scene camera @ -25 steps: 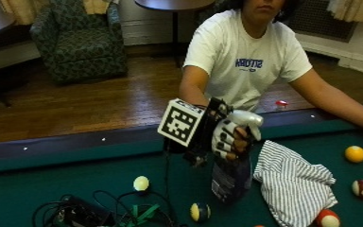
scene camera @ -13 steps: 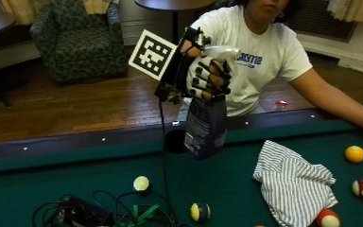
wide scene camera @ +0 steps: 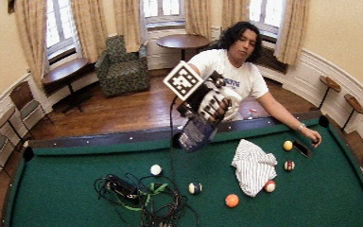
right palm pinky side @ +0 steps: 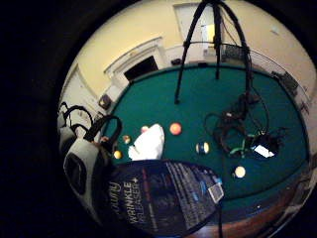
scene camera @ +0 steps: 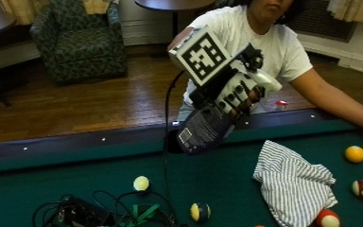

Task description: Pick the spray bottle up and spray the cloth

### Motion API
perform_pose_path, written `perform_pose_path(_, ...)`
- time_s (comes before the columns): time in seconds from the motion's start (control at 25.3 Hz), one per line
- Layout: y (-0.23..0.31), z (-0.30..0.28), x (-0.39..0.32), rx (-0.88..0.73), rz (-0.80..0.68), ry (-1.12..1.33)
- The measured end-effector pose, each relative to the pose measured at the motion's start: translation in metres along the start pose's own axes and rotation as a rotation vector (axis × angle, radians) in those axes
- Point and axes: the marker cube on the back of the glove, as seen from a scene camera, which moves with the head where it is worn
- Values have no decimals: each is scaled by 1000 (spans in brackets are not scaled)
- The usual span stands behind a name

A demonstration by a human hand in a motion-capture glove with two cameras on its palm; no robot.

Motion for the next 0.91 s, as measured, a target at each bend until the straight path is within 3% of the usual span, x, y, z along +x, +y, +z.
perform_pose_path(0.32,1,76,-15,-370,87,140)
perform_pose_path(0.91,29,199,-4,-732,169,467)
